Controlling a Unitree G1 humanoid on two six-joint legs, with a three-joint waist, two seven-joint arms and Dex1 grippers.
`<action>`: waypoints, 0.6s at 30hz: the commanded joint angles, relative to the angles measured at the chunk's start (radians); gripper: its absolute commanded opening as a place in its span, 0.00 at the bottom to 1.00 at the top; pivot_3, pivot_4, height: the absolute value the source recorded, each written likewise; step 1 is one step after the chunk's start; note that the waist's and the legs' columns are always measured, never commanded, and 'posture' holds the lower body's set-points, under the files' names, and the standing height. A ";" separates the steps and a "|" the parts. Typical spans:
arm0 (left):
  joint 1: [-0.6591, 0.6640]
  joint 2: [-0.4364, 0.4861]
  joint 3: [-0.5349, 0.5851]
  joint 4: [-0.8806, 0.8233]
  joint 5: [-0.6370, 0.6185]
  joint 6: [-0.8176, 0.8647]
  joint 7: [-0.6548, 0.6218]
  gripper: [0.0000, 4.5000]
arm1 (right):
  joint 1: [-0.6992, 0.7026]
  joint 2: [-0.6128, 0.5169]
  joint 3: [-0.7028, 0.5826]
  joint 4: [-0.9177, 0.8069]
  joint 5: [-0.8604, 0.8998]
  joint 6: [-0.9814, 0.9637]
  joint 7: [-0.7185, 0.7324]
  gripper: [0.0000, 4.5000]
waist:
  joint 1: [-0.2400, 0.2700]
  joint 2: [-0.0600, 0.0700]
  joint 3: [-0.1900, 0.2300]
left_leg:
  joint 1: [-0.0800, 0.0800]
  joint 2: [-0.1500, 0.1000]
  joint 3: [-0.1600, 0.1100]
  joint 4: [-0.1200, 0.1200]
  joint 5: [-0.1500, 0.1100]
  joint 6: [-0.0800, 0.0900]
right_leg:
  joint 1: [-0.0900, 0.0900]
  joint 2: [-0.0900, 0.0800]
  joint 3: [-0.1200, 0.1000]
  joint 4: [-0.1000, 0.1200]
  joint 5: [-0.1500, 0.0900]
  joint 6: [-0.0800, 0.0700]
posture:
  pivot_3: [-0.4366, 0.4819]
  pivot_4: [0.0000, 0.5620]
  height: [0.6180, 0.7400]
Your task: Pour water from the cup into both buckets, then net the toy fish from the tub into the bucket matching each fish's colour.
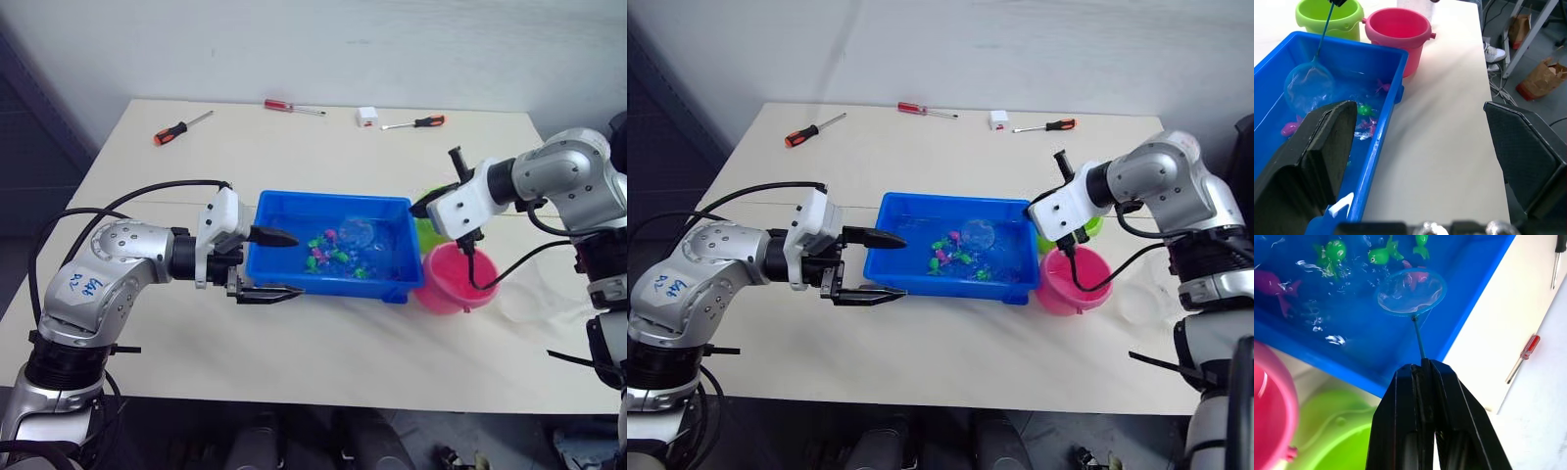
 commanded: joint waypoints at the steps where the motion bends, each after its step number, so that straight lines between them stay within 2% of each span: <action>1: -0.014 0.003 0.007 -0.028 -0.013 -0.002 0.003 0.99 | -0.043 -0.049 -0.013 0.001 0.025 -0.045 0.051 0.00 | 0.001 0.000 0.000 | 0.000 0.000 0.000 0.000 0.000 0.000 | 0.000 0.000 0.000 0.000 0.000 0.000 | 0.48 0.27 1.00; 5: -0.014 0.004 0.007 -0.027 -0.014 -0.003 0.003 0.99 | -0.085 -0.067 -0.025 -0.001 0.051 -0.045 0.095 0.00 | -0.003 0.000 0.000 | 0.000 0.000 0.000 0.000 0.000 0.000 | 0.000 0.000 0.000 0.000 0.000 0.000 | 0.48 0.27 1.00; 9: -0.005 0.005 0.007 -0.031 -0.017 -0.005 0.001 0.99 | -0.090 -0.106 -0.010 -0.017 0.112 -0.057 0.211 0.00 | -0.004 0.000 0.000 | 0.001 0.000 0.000 0.000 0.000 0.000 | 0.000 0.000 0.000 0.000 0.000 0.000 | 0.48 0.27 1.00; 18: -0.014 -0.001 -0.001 -0.023 -0.015 -0.012 -0.006 0.99 | -0.027 -0.104 0.014 -0.047 0.122 -0.067 0.264 0.00 | -0.004 0.000 0.000 | 0.001 0.000 0.000 0.000 0.000 0.000 | 0.000 0.000 0.000 0.000 0.000 0.000 | 0.48 0.27 1.00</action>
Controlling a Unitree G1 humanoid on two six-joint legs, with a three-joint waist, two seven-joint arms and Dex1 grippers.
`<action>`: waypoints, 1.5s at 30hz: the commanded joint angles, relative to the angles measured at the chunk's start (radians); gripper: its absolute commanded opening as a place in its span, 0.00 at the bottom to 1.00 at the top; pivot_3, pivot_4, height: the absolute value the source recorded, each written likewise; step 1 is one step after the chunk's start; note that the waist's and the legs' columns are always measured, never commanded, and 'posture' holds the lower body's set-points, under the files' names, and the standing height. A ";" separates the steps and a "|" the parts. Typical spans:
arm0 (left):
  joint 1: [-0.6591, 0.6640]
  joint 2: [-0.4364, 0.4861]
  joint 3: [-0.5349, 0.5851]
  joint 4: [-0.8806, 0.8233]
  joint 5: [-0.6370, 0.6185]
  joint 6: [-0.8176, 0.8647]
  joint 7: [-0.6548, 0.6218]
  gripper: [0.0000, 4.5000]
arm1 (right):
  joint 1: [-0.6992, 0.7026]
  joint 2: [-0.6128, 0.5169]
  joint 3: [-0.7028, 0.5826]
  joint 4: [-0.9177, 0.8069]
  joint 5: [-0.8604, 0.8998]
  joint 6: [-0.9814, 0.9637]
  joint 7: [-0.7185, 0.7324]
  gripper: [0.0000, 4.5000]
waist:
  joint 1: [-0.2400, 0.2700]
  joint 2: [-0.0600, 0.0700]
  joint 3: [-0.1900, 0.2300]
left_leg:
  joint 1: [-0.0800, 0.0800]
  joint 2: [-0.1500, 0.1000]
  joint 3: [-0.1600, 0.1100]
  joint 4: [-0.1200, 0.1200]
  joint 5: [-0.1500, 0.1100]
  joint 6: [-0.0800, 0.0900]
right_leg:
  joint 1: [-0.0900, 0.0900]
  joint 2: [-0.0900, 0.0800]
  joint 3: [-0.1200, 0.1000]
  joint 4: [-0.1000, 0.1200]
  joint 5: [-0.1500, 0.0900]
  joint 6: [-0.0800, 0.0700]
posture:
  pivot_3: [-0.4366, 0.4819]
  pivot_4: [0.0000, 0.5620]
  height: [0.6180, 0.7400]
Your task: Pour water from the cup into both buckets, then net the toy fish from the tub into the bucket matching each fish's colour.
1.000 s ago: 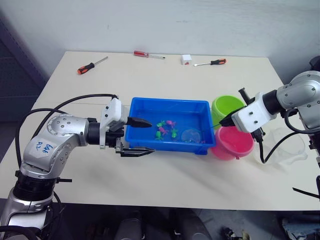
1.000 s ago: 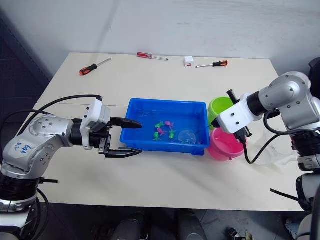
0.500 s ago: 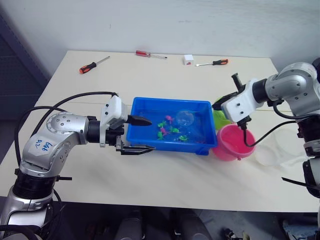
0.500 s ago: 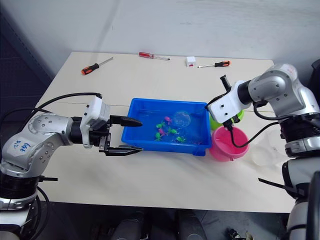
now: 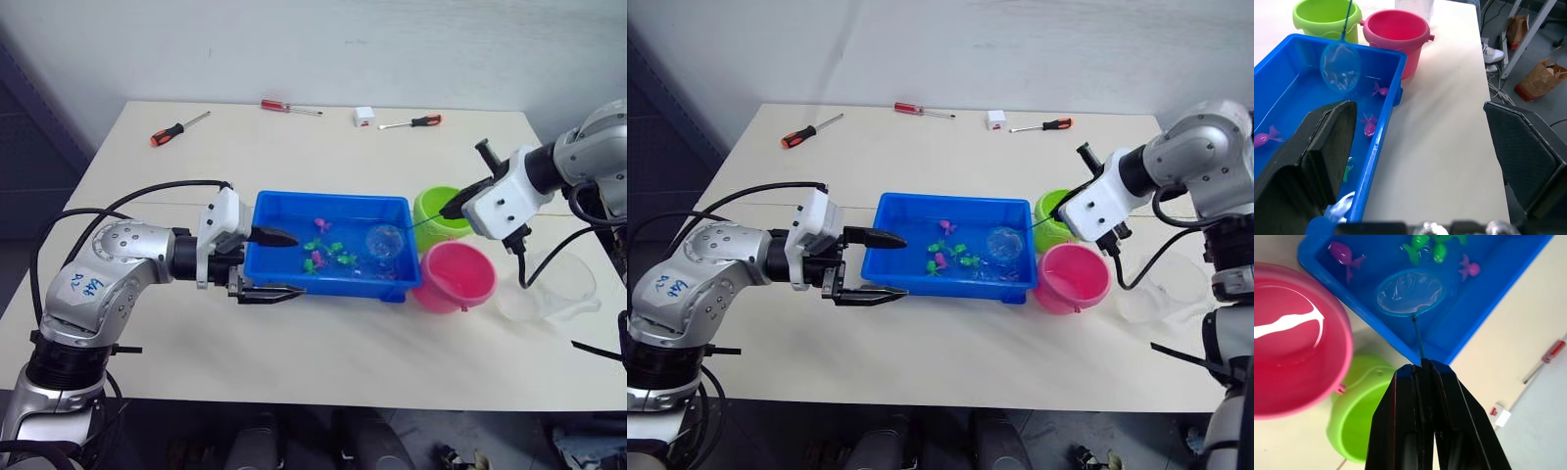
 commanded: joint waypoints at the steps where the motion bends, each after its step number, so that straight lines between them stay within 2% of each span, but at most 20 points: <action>1: -0.013 0.005 0.004 -0.024 -0.011 -0.012 -0.010 0.99 | 0.012 -0.016 0.006 -0.044 0.014 -0.005 0.037 0.00 | 0.000 0.000 0.000 | 0.000 0.000 0.000 0.000 0.000 0.000 | 0.000 0.000 0.000 0.000 0.000 0.000 | 0.48 0.27 1.00; 7: -0.001 0.014 0.015 -0.038 -0.021 -0.004 -0.013 0.99 | 0.074 -0.033 0.003 -0.116 0.047 0.053 0.041 0.00 | 0.001 0.000 0.000 | 0.000 0.000 0.000 0.000 0.000 0.000 | 0.000 0.000 0.000 0.000 0.000 0.000 | 0.48 0.27 1.00; 12: -0.001 0.014 0.013 -0.033 -0.021 -0.007 -0.018 0.99 | 0.091 -0.015 -0.036 -0.217 0.094 0.210 0.004 0.00 | 0.000 0.000 0.000 | 0.000 0.000 0.000 0.000 0.000 0.000 | 0.000 0.000 0.000 0.000 0.000 0.000 | 0.48 0.27 1.00; 22: -0.010 0.001 0.000 -0.020 -0.015 -0.017 -0.029 0.99 | 0.029 -0.057 -0.035 -0.090 -0.052 0.080 -0.086 0.00 | 0.002 0.000 0.000 | 0.000 0.000 0.000 0.000 0.000 0.000 | 0.000 0.000 0.000 -0.001 0.000 0.000 | 0.48 0.27 1.00; 28: -0.015 -0.001 -0.004 -0.017 -0.014 -0.016 -0.032 0.99 | 0.114 -0.064 -0.034 -0.162 0.000 0.131 -0.048 0.00 | 0.002 0.000 0.000 | 0.000 0.000 0.000 0.000 0.000 0.000 | 0.000 0.000 0.000 0.000 0.000 0.000 | 0.48 0.27 1.00; 38: -0.007 0.030 0.010 0.019 0.003 -0.023 -0.046 0.99 | 0.329 -0.050 -0.115 -0.367 0.134 0.510 -0.068 0.00 | 0.004 0.000 0.000 | 0.000 0.000 0.000 0.000 0.000 0.000 | 0.000 0.000 0.000 0.000 0.000 0.000 | 0.48 0.27 1.00; 45: 0.011 0.067 0.037 0.059 0.004 -0.033 -0.049 0.99 | 0.462 -0.014 -0.196 -0.546 0.278 0.923 -0.123 0.00 | 0.005 0.000 0.000 | 0.000 0.000 0.000 0.000 0.000 0.000 | 0.000 0.000 0.000 0.000 0.000 0.000 | 0.48 0.27 1.00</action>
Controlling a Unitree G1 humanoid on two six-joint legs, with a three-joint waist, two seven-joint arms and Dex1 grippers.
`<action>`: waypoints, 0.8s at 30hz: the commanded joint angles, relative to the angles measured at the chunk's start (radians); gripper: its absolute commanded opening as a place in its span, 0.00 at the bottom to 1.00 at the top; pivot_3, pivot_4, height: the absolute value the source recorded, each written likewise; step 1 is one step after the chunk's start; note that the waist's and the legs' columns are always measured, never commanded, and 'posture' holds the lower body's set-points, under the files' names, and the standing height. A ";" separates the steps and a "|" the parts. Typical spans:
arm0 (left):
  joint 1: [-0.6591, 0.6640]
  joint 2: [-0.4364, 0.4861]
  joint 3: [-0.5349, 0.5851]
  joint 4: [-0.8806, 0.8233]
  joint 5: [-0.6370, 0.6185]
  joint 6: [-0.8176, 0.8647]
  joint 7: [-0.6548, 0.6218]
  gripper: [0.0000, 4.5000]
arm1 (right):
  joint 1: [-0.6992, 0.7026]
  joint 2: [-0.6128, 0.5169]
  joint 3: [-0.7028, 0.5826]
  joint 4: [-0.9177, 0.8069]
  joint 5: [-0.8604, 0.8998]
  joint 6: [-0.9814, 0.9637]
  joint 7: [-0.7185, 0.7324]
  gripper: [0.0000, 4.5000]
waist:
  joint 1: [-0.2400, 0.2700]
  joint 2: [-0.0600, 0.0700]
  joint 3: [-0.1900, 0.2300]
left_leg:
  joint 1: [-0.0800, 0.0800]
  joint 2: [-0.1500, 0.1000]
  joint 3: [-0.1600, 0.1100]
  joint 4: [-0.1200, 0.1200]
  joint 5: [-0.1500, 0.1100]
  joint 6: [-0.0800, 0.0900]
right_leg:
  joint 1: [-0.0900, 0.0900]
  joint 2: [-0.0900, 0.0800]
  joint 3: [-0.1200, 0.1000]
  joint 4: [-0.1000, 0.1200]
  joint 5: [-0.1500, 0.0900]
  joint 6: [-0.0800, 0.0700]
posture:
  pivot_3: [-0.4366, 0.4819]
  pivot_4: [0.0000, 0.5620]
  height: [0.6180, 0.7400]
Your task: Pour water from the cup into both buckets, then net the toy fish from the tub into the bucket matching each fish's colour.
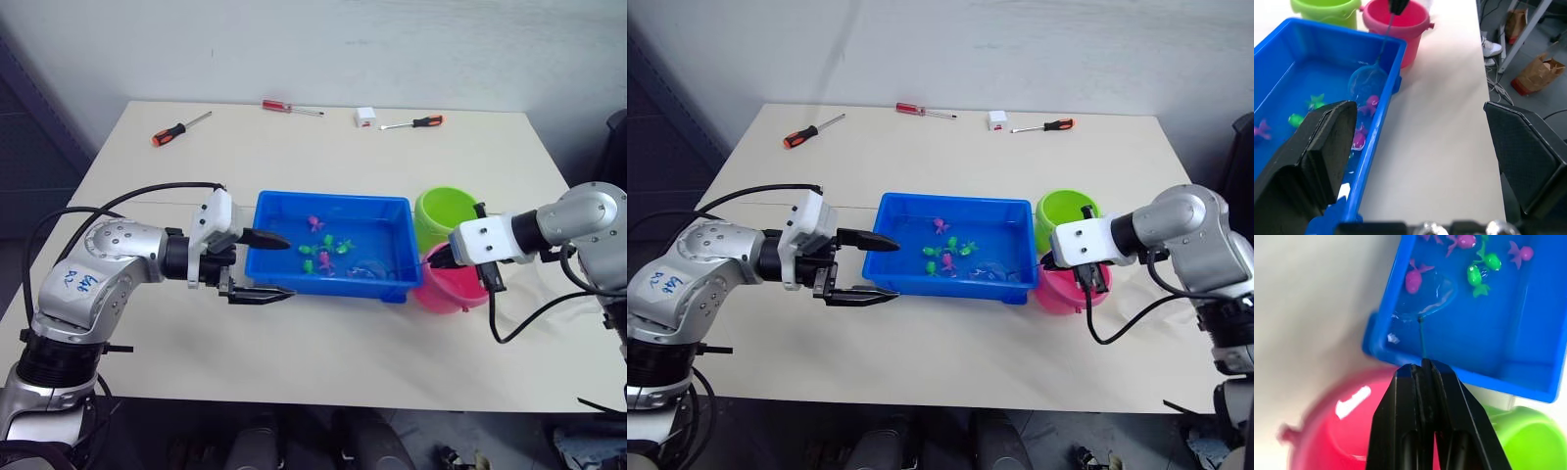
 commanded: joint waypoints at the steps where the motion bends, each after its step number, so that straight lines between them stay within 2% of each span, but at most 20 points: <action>1: 0.002 0.019 0.032 0.015 0.007 -0.025 -0.005 0.99 | 0.023 0.028 -0.060 -0.097 0.098 0.222 -0.033 0.00 | 0.000 0.000 0.000 | 0.000 0.000 0.000 0.000 0.000 0.000 | 0.000 0.000 0.000 0.000 0.000 0.000 | 0.48 0.27 1.00; 9: -0.012 0.027 0.040 0.079 0.024 -0.057 -0.009 0.99 | 0.021 0.054 -0.129 -0.144 0.240 0.560 -0.074 0.00 | 0.012 0.000 0.000 | 0.000 0.000 0.000 0.000 0.000 0.000 | 0.000 0.000 0.000 -0.001 0.000 0.000 | 0.48 0.27 1.00; 13: -0.034 0.002 0.052 0.087 -0.020 -0.027 -0.009 0.99 | 0.049 0.025 -0.179 -0.187 0.277 0.635 -0.103 0.00 | 0.022 0.000 0.000 | -0.001 0.000 0.000 -0.001 0.000 0.001 | 0.000 0.000 0.000 -0.001 0.000 0.000 | 0.48 0.27 1.00; 17: -0.073 -0.042 0.049 0.077 -0.083 0.014 -0.016 0.99 | 0.097 0.004 -0.300 -0.249 0.359 0.788 -0.175 0.00 | 0.027 0.000 0.000 | -0.002 0.000 0.000 -0.001 -0.001 0.001 | 0.000 0.000 0.000 -0.002 0.000 0.000 | 0.48 0.27 1.00; 24: -0.148 -0.123 -0.006 0.125 -0.068 -0.012 -0.042 0.99 | 0.295 -0.075 -0.589 -0.372 0.468 0.937 -0.242 0.00 | 0.038 0.000 0.000 | -0.003 0.000 0.000 -0.001 -0.001 0.002 | 0.000 0.000 -0.001 -0.002 0.000 0.000 | 0.48 0.27 1.00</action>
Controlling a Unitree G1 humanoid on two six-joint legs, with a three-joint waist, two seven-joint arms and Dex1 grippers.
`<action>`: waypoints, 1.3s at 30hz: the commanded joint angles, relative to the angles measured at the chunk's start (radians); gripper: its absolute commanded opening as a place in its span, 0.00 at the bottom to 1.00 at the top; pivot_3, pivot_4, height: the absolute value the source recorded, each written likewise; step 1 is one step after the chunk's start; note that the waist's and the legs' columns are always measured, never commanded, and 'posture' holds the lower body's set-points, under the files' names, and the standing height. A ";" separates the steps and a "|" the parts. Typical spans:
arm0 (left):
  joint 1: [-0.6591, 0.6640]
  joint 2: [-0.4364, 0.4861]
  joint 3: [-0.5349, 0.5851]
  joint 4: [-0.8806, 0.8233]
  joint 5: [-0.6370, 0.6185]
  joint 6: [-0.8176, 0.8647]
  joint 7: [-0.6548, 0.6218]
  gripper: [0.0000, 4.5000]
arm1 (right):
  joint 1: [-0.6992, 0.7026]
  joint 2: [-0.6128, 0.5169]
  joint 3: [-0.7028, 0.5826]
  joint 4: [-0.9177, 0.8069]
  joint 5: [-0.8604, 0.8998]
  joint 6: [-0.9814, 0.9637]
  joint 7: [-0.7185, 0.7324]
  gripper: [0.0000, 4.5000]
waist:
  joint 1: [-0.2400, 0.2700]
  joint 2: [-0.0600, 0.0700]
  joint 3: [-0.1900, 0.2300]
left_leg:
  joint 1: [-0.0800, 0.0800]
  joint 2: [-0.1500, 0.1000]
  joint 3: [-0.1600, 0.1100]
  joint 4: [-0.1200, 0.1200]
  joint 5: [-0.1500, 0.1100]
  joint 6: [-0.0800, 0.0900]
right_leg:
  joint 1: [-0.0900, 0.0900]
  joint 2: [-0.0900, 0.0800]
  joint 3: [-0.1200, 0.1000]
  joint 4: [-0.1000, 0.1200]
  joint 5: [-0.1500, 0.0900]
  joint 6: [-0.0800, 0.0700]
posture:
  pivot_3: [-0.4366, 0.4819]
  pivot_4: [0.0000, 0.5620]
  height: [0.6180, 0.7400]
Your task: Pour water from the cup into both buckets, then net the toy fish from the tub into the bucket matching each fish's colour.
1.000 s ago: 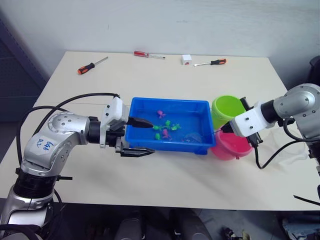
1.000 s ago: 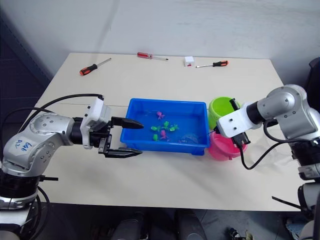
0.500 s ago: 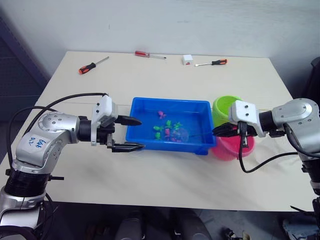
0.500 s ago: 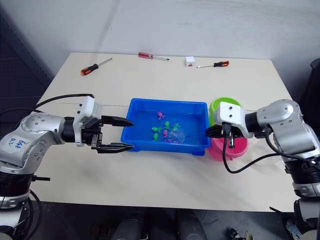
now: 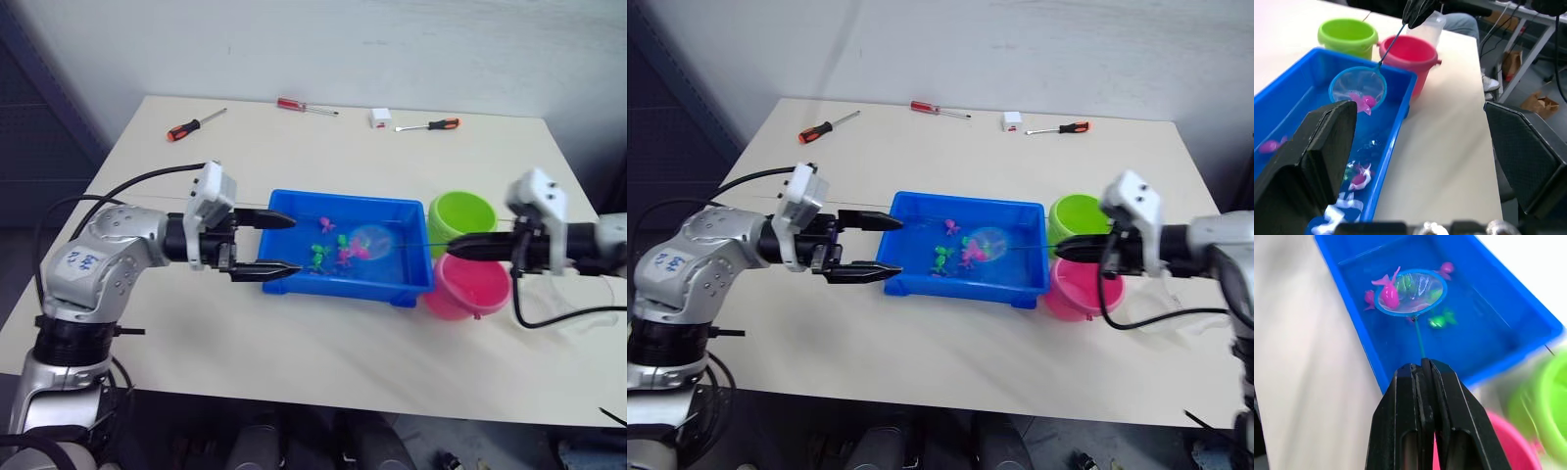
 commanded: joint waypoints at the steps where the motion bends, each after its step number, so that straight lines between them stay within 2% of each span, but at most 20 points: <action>1: -0.043 -0.031 -0.019 0.022 -0.001 -0.029 -0.032 0.99 | 0.080 -0.045 -0.185 -0.076 0.053 0.061 -0.027 0.00 | 0.000 0.000 0.000 | 0.000 0.000 0.000 0.000 0.000 0.000 | 0.000 0.000 0.000 0.000 0.000 0.000 | 0.48 0.27 1.00; 8: -0.134 -0.119 -0.101 0.141 0.058 -0.120 -0.111 0.99 | 0.401 -0.056 -0.557 -0.196 0.009 0.080 -0.034 0.00 | 0.011 0.000 0.000 | 0.001 0.000 0.000 0.000 0.000 0.000 | 0.001 0.001 0.001 -0.001 0.000 0.000 | 0.48 0.27 1.00; 13: -0.173 -0.156 -0.128 0.215 0.093 -0.178 -0.150 0.99 | 0.539 -0.011 -0.661 -0.287 -0.047 -0.012 -0.052 0.00 | 0.008 0.000 0.000 | 0.002 0.000 0.002 0.001 0.000 0.000 | 0.001 0.003 0.004 -0.001 0.000 0.001 | 0.48 0.27 1.00; 16: -0.192 -0.176 -0.136 0.252 0.115 -0.208 -0.170 0.99 | 0.637 0.026 -0.688 -0.344 -0.121 -0.169 -0.055 0.00 | 0.009 0.000 0.000 | 0.003 0.000 0.002 0.001 0.001 -0.001 | 0.001 0.003 0.005 0.000 0.000 0.001 | 0.48 0.27 1.00; 20: -0.213 -0.194 -0.138 0.288 0.136 -0.233 -0.186 0.99 | 0.753 0.075 -0.706 -0.378 -0.261 -0.486 -0.047 0.00 | 0.011 0.000 0.000 | 0.003 0.000 0.002 0.001 0.001 -0.001 | 0.001 0.004 0.005 0.000 0.000 0.001 | 0.48 0.27 1.00; 24: -0.226 -0.209 -0.137 0.318 0.151 -0.253 -0.199 0.99 | 0.794 0.075 -0.707 -0.287 -0.473 -1.011 -0.115 0.00 | 0.008 0.000 0.000 | 0.003 0.000 0.003 0.001 0.001 -0.001 | 0.002 0.004 0.006 0.000 0.001 0.001 | 0.48 0.27 1.00; 30: -0.234 -0.236 -0.144 0.355 0.177 -0.290 -0.215 0.99 | 0.806 0.031 -0.751 -0.131 -0.630 -1.533 -0.186 0.00 | 0.009 0.000 0.000 | 0.004 0.000 0.003 0.001 0.001 -0.001 | 0.002 0.004 0.006 0.000 0.001 0.002 | 0.48 0.27 1.00; 34: -0.244 -0.249 -0.145 0.378 0.193 -0.307 -0.222 0.99 | 0.849 0.011 -0.768 -0.075 -0.684 -1.661 -0.194 0.00 | 0.009 0.000 0.000 | 0.005 0.000 0.004 0.001 0.001 -0.001 | 0.003 0.004 0.006 0.000 0.001 0.002 | 0.48 0.27 1.00; 39: -0.247 -0.249 -0.140 0.395 0.209 -0.323 -0.223 0.99 | 0.821 -0.009 -0.768 -0.047 -0.684 -1.749 -0.249 0.00 | 0.007 0.000 0.000 | 0.006 0.000 0.004 0.001 0.001 -0.001 | 0.003 0.004 0.007 0.001 0.001 0.002 | 0.48 0.27 1.00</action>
